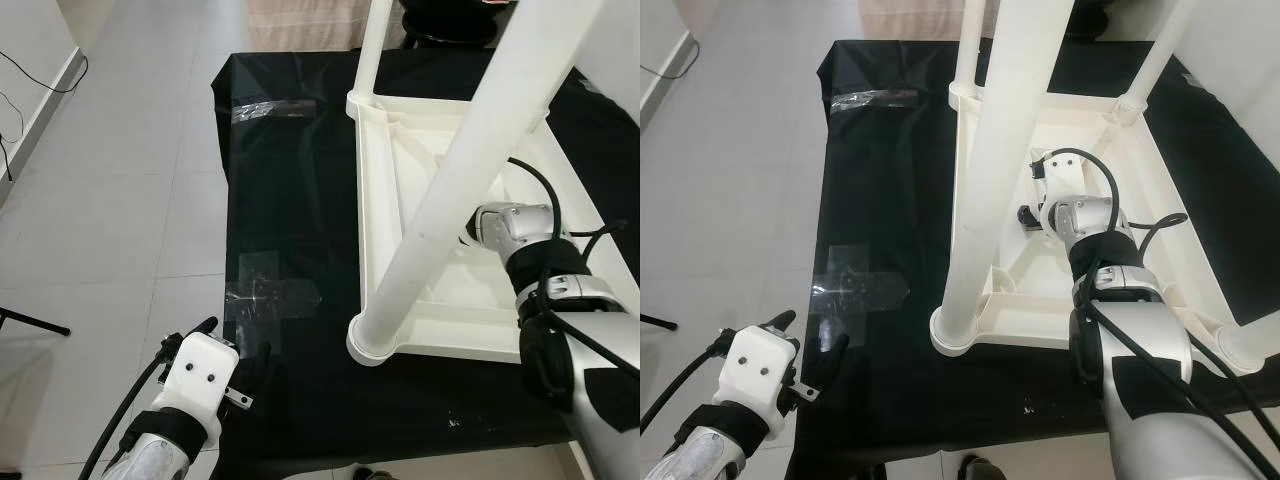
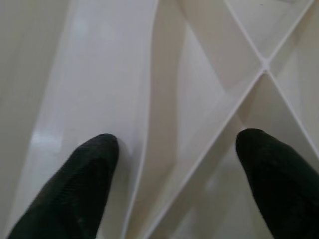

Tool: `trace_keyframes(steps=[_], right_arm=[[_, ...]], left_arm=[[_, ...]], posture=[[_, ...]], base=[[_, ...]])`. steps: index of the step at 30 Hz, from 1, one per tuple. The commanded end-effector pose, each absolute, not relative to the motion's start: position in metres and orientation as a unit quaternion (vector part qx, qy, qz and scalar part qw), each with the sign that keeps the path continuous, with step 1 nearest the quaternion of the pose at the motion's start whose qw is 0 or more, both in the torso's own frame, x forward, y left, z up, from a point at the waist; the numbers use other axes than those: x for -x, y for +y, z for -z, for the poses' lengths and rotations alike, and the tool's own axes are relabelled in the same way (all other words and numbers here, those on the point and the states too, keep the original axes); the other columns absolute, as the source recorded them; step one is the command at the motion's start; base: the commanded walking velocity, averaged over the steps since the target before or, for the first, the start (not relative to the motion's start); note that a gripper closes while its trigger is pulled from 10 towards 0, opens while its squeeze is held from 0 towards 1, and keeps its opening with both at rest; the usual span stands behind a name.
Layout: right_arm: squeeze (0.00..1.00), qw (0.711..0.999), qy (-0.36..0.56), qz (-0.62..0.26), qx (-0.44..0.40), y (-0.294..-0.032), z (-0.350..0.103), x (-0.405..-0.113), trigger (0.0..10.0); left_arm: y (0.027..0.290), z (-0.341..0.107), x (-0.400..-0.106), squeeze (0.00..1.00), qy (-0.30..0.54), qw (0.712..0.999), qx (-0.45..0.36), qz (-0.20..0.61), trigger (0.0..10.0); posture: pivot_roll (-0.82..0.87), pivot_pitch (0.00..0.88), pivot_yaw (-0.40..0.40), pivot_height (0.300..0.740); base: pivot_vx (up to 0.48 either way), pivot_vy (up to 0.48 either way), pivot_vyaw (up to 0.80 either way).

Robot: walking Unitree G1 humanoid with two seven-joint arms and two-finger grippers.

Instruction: Building children table

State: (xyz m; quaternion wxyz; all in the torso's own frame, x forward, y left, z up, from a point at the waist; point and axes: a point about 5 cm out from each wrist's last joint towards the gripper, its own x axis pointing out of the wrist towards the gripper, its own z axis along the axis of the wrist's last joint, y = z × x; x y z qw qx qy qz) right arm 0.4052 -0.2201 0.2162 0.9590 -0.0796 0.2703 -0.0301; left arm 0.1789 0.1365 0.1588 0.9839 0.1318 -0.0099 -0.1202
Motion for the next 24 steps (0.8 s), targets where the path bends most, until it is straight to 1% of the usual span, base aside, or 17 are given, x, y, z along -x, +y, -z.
trace_keyframes(steps=[1,2,3,4,5,8,9,10,17,19,20,22,24], right_arm=[[0.0,0.949,0.303,-0.002,0.08,-0.21,-0.202,-0.403,4.4],[0.0,0.949,0.303,-0.002,0.08,-0.21,-0.202,-0.403,4.4],[0.0,0.948,0.307,-0.022,0.086,-0.204,-0.2,-0.403,1.6],[0.0,0.942,0.315,-0.053,0.1,-0.195,-0.198,-0.403,0.0],[0.0,0.942,0.315,-0.053,0.1,-0.195,-0.198,-0.403,0.0],[0.0,0.934,0.325,-0.092,0.118,-0.183,-0.194,-0.402,0.0],[0.0,0.934,0.324,-0.092,0.12,-0.183,-0.195,-0.403,1.1],[0.0,0.934,0.324,-0.09,0.122,-0.183,-0.196,-0.403,10.0],[0.0,0.937,0.314,-0.1,0.119,-0.18,-0.199,-0.404,10.0],[0.0,0.94,0.289,-0.144,0.114,-0.169,-0.204,-0.406,10.0],[0.0,0.94,0.289,-0.144,0.114,-0.169,-0.204,-0.406,10.0],[0.0,0.934,0.275,-0.202,0.103,-0.153,-0.207,-0.405,10.0],[0.0,0.931,0.276,-0.216,0.098,-0.148,-0.207,-0.403,10.0]], left_arm=[[0.138,-0.151,-0.179,0.0,0.009,0.983,-0.138,0.12,10.0],[0.138,-0.151,-0.179,0.0,0.009,0.983,-0.138,0.12,10.0],[0.138,-0.151,-0.179,0.0,0.008,0.983,-0.139,0.12,10.0],[0.138,-0.151,-0.18,0.0,0.008,0.983,-0.139,0.12,10.0],[0.138,-0.151,-0.18,0.0,0.008,0.983,-0.139,0.12,10.0],[0.139,-0.151,-0.182,0.0,0.006,0.983,-0.14,0.119,10.0],[0.139,-0.151,-0.182,0.0,0.005,0.983,-0.141,0.119,10.0],[0.139,-0.151,-0.182,0.0,0.004,0.983,-0.141,0.119,10.0],[0.139,-0.151,-0.183,0.0,0.003,0.983,-0.141,0.118,10.0],[0.139,-0.151,-0.184,0.0,0.002,0.983,-0.142,0.119,10.0],[0.139,-0.151,-0.184,0.0,0.002,0.983,-0.142,0.119,10.0],[0.139,-0.151,-0.184,0.0,0.002,0.983,-0.142,0.119,10.0],[0.14,-0.15,-0.184,0.0,0.002,0.983,-0.142,0.119,10.0]], posture=[[0.02,0.212,-0.072,0.74],[0.02,0.212,-0.072,0.74],[0.02,0.211,-0.072,0.74],[0.02,0.206,-0.073,0.74],[0.02,0.206,-0.073,0.74],[0.02,0.2,-0.076,0.74],[0.02,0.2,-0.076,0.74],[0.02,0.2,-0.076,0.74],[0.02,0.195,-0.076,0.74],[0.02,0.195,-0.075,0.74],[0.02,0.195,-0.075,0.74],[0.01,0.196,-0.072,0.74],[0.01,0.196,-0.072,0.74]], base=[[0.0,0.0,0.0],[0.0,0.0,0.0],[0.0,0.0,0.0],[0.0,0.0,0.0],[0.0,0.0,0.0],[0.0,0.0,0.0],[0.0,0.0,0.0],[0.0,0.0,0.0],[0.0,0.0,0.0],[0.0,0.0,0.0],[0.0,0.0,0.0],[0.0,0.0,0.0],[0.0,0.0,0.0]])
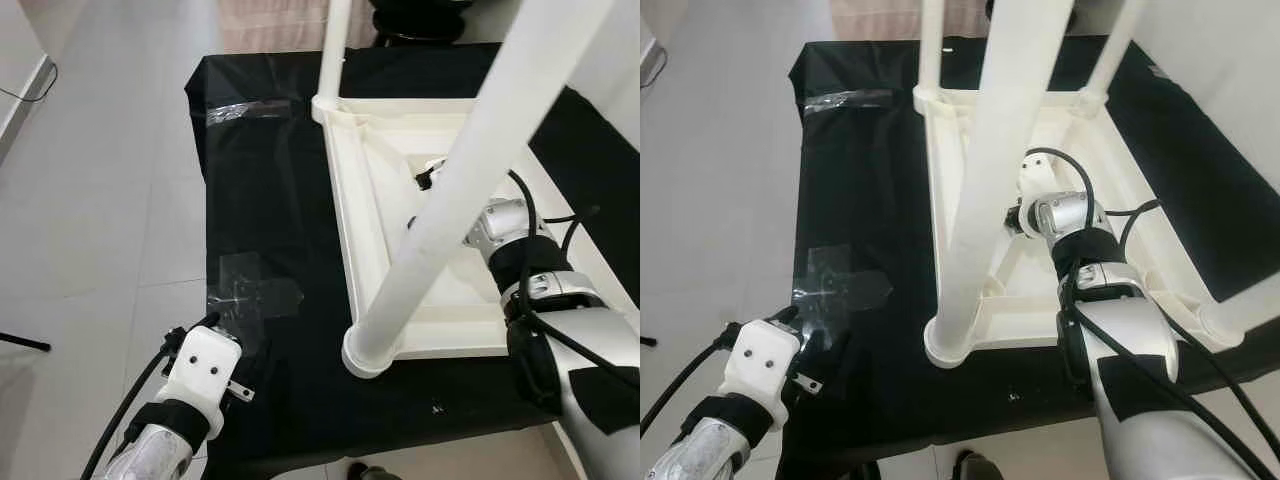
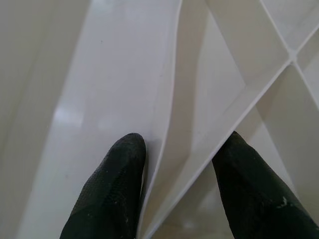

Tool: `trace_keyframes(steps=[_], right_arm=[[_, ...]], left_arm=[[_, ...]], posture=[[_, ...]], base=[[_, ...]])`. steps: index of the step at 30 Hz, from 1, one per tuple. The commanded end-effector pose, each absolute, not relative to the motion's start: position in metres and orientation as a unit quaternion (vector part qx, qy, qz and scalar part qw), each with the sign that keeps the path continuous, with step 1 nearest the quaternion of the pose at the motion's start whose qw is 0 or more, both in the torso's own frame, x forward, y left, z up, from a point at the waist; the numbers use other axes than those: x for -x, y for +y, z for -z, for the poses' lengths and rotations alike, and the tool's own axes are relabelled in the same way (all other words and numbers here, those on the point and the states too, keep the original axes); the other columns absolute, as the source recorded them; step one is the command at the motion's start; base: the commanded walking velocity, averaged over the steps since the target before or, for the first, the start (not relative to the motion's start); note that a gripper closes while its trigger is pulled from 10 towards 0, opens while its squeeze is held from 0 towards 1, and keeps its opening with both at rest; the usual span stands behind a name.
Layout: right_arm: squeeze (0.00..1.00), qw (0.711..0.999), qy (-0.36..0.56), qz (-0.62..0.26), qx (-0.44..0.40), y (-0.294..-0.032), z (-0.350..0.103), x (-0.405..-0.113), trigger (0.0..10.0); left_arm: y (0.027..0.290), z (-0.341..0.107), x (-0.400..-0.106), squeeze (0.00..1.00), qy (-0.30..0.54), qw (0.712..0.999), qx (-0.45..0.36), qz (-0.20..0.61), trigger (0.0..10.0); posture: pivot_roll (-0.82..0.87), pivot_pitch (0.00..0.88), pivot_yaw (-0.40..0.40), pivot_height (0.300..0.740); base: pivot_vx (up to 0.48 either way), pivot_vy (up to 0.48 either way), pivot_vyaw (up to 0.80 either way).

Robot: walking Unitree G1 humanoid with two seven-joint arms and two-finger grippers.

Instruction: Building children table

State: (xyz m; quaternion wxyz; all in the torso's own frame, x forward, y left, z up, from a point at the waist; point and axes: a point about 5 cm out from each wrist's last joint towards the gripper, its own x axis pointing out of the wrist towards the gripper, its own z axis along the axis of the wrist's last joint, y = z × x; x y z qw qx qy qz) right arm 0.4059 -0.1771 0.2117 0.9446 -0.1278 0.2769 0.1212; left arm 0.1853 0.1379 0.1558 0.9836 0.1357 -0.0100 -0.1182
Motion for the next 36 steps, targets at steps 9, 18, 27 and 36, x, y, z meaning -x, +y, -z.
trace_keyframes(steps=[9,18,27,36], right_arm=[[0.0,0.912,0.313,-0.259,0.054,-0.091,-0.193,-0.386,10.0],[0.0,0.932,0.311,-0.186,-0.026,-0.056,-0.191,-0.379,10.0],[0.0,0.938,0.292,-0.153,-0.104,-0.023,-0.196,-0.372,10.0],[0.0,0.924,0.307,-0.159,-0.161,-0.003,-0.205,-0.365,10.0]], left_arm=[[0.14,-0.151,-0.185,0.0,0.001,0.982,-0.143,0.122,10.0],[0.138,-0.151,-0.188,0.0,-0.002,0.982,-0.142,0.123,10.0],[0.138,-0.152,-0.19,0.0,-0.005,0.983,-0.141,0.12,10.0],[0.138,-0.152,-0.191,0.0,-0.008,0.982,-0.142,0.121,10.0]], posture=[[0.01,0.197,-0.066,0.74],[0.01,0.192,-0.075,0.74],[0.01,0.186,-0.085,0.74],[0.01,0.186,-0.081,0.74]], base=[[0.0,0.0,0.0],[0.0,0.0,0.0],[0.0,0.0,0.0],[0.0,0.0,0.0]])
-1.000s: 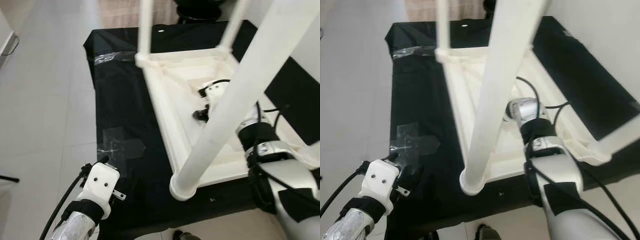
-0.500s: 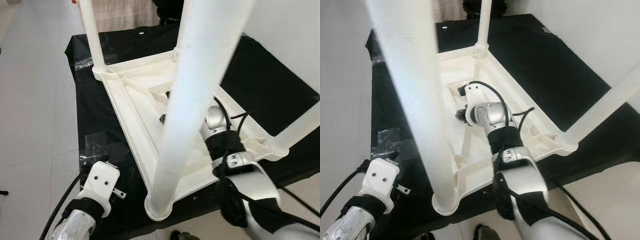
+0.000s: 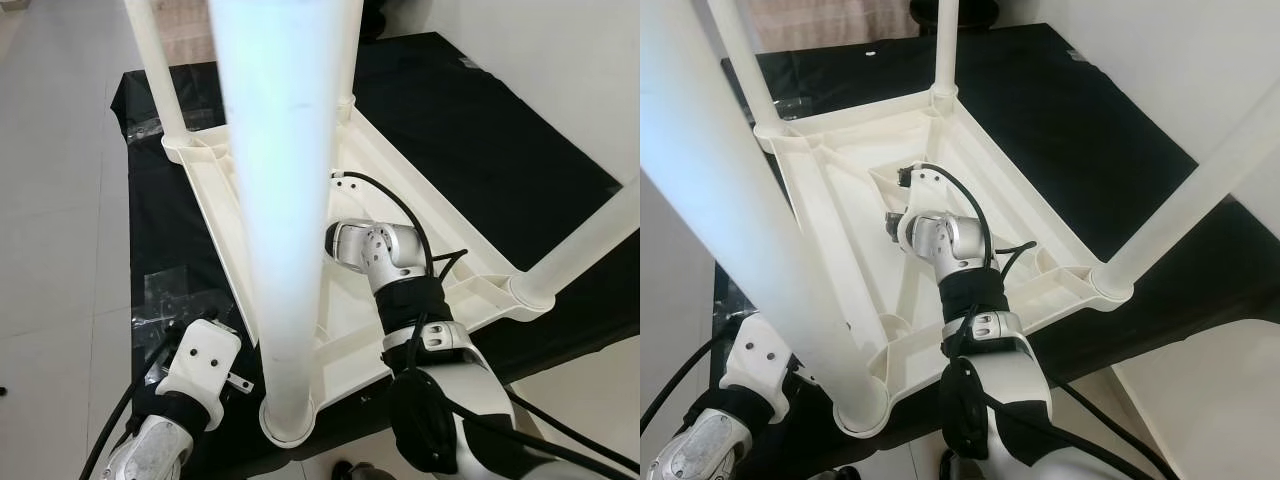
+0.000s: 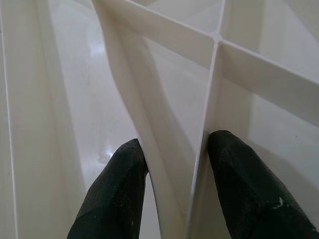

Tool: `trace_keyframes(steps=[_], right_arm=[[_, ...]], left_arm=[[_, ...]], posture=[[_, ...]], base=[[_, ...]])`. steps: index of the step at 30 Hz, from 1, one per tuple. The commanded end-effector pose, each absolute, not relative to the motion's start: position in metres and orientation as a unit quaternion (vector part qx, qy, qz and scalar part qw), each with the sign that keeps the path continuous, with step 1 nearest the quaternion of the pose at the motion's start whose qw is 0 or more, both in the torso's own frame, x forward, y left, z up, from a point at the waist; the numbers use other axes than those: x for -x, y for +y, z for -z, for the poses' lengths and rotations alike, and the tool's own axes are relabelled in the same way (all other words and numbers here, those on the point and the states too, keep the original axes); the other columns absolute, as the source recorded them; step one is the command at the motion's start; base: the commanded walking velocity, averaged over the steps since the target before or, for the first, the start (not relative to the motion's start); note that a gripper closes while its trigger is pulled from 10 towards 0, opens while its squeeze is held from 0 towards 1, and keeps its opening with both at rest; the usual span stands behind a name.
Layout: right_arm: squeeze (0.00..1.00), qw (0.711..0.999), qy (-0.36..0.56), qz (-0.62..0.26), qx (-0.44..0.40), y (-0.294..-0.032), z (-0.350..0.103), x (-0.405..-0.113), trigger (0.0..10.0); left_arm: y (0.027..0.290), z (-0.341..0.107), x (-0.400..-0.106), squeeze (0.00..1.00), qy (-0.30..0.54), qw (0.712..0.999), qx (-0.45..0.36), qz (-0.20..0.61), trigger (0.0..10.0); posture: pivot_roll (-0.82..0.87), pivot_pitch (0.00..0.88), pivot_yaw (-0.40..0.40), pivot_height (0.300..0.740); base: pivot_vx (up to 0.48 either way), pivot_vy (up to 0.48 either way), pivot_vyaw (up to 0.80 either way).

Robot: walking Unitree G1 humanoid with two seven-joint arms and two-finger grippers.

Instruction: Building children table

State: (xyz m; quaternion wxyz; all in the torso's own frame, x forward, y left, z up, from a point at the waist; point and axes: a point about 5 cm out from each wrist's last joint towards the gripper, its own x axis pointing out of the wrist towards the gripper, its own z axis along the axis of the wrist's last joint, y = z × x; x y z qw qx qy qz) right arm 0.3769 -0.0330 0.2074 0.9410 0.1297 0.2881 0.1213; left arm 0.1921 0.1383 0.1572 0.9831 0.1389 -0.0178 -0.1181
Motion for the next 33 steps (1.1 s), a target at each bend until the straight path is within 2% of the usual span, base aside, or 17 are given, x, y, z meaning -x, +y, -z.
trace_keyframes(steps=[1,10,26,33], right_arm=[[0.0,0.924,0.307,-0.159,-0.161,-0.003,-0.205,-0.365,10.0],[0.0,0.883,0.331,-0.21,-0.258,0.028,-0.219,-0.352,10.0],[0.0,0.845,0.355,-0.252,-0.31,0.053,-0.234,-0.339,10.0],[0.0,0.836,0.362,-0.256,-0.324,0.055,-0.234,-0.338,10.0]], left_arm=[[0.138,-0.152,-0.191,0.0,-0.008,0.982,-0.142,0.121,10.0],[0.138,-0.153,-0.192,0.0,-0.009,0.982,-0.143,0.121,10.0],[0.136,-0.152,-0.192,0.0,-0.012,0.982,-0.145,0.122,10.0],[0.136,-0.152,-0.192,0.0,-0.012,0.982,-0.145,0.122,10.0]], posture=[[0.01,0.186,-0.081,0.74],[0.0,0.186,-0.079,0.74],[0.01,0.177,-0.083,0.74],[0.01,0.175,-0.084,0.74]], base=[[0.0,0.0,0.0],[0.0,0.0,0.0],[0.0,0.0,0.0],[0.0,0.0,0.0]])
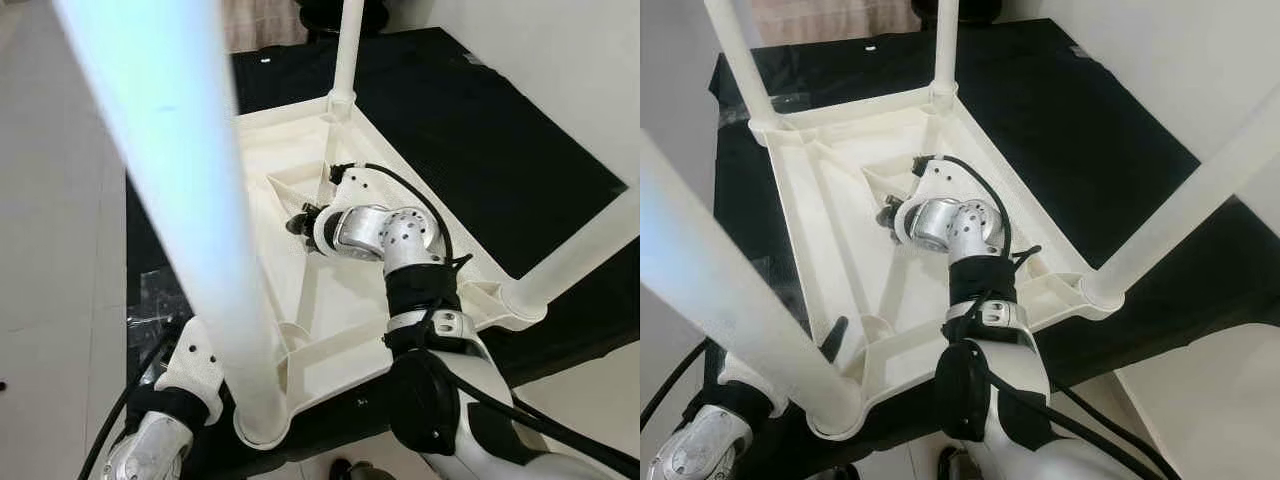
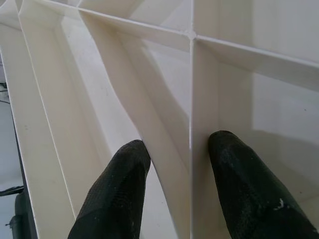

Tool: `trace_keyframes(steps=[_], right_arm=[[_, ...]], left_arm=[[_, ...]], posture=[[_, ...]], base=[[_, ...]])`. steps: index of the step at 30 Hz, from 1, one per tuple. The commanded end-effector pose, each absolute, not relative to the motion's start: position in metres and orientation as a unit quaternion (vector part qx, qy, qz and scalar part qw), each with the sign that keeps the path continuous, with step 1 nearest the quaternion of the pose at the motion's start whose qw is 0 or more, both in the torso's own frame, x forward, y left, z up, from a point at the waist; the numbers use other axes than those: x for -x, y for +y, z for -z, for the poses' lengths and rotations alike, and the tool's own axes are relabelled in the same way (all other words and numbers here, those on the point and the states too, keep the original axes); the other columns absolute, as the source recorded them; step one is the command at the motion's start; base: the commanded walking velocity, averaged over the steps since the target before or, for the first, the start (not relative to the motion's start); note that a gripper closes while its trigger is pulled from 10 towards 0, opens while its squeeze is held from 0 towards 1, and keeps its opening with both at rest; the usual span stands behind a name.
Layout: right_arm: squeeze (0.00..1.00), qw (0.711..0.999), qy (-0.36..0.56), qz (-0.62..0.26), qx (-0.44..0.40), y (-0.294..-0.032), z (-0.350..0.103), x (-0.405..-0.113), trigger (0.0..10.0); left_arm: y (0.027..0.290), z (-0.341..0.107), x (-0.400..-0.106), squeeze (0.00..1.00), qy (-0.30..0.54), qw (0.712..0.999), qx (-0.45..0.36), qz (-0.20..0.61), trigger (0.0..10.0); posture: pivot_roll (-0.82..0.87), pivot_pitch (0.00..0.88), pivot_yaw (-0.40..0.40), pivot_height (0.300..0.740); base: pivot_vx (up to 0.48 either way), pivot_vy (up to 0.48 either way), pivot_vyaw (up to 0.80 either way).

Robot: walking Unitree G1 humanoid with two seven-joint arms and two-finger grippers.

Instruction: Building children table

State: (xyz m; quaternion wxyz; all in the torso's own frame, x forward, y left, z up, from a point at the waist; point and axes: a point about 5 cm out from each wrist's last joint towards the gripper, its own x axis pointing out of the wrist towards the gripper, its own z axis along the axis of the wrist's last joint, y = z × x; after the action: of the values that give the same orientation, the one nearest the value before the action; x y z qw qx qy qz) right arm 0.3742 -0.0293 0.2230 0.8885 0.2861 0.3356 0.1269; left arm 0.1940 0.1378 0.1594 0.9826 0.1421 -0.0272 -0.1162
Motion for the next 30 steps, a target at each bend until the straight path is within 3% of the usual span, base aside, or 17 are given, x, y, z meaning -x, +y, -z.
trace_keyframes(steps=[1,6,10,12,13,14,15,21,24,27,28,29,30], right_arm=[[0.0,0.836,0.362,-0.256,-0.324,0.055,-0.234,-0.338,10.0],[0.0,0.841,0.369,-0.211,-0.336,0.027,-0.218,-0.346,10.0],[0.0,0.905,0.273,-0.206,-0.252,-0.009,-0.218,-0.355,10.0],[0.0,0.911,0.254,-0.209,-0.248,-0.018,-0.219,-0.356,10.0],[0.82,0.924,0.223,-0.204,-0.235,-0.032,-0.22,-0.357,10.0],[0.82,0.924,0.223,-0.204,-0.235,-0.032,-0.22,-0.357,10.0],[1.0,0.935,0.181,-0.207,-0.226,-0.049,-0.224,-0.358,10.0],[1.0,0.949,0.103,-0.22,-0.202,-0.091,-0.238,-0.352,10.0],[1.0,0.958,0.067,-0.211,-0.184,-0.118,-0.237,-0.342,10.0],[1.0,0.964,0.057,-0.194,-0.17,-0.126,-0.234,-0.34,10.0],[0.98,0.975,0.043,-0.176,-0.127,-0.133,-0.227,-0.337,10.0],[0.2,0.984,0.036,-0.156,-0.081,-0.139,-0.218,-0.333,10.0],[0.2,0.984,0.036,-0.156,-0.081,-0.139,-0.218,-0.333,10.0]], left_arm=[[0.136,-0.152,-0.192,0.0,-0.012,0.982,-0.145,0.122,10.0],[0.137,-0.152,-0.193,0.0,-0.013,0.982,-0.146,0.12,10.0],[0.14,-0.154,-0.196,0.0,-0.018,0.982,-0.149,0.115,10.0],[0.14,-0.154,-0.197,0.0,-0.02,0.982,-0.151,0.114,10.0],[0.141,-0.155,-0.198,0.0,-0.022,0.982,-0.153,0.111,10.0],[0.141,-0.155,-0.198,0.0,-0.022,0.982,-0.153,0.111,10.0],[0.143,-0.156,-0.201,0.0,-0.025,0.982,-0.156,0.106,10.0],[0.151,-0.157,-0.206,0.0,-0.031,0.982,-0.168,0.085,10.0],[0.171,-0.159,-0.211,0.0,-0.029,0.983,-0.18,0.02,10.0],[0.177,-0.158,-0.212,0.0,-0.024,0.982,-0.187,-0.001,10.0],[0.182,-0.157,-0.211,0.0,-0.018,0.983,-0.185,-0.015,10.0],[0.187,-0.155,-0.21,0.0,-0.011,0.983,-0.181,-0.024,10.0],[0.187,-0.155,-0.21,0.0,-0.011,0.983,-0.181,-0.024,10.0]], posture=[[0.01,0.175,-0.084,0.74],[0.0,0.175,-0.081,0.74],[0.0,0.175,-0.079,0.74],[0.0,0.172,-0.077,0.74],[0.0,0.171,-0.077,0.74],[0.0,0.171,-0.077,0.74],[-0.01,0.168,-0.074,0.74],[-0.02,0.158,-0.065,0.74],[-0.02,0.147,-0.056,0.74],[-0.02,0.143,-0.052,0.74],[-0.02,0.14,-0.049,0.74],[-0.01,0.137,-0.048,0.74],[-0.01,0.137,-0.048,0.74]], base=[[0.0,0.0,0.0],[0.0,0.0,0.0],[0.0,0.0,0.0],[0.0,0.0,0.0],[0.0,0.0,0.0],[0.0,0.0,0.0],[0.0,0.0,0.0],[0.0,0.0,0.0],[0.0,0.0,0.0],[0.0,0.0,0.0],[0.0,0.0,0.0],[0.0,0.0,0.0],[0.0,0.0,0.0]])
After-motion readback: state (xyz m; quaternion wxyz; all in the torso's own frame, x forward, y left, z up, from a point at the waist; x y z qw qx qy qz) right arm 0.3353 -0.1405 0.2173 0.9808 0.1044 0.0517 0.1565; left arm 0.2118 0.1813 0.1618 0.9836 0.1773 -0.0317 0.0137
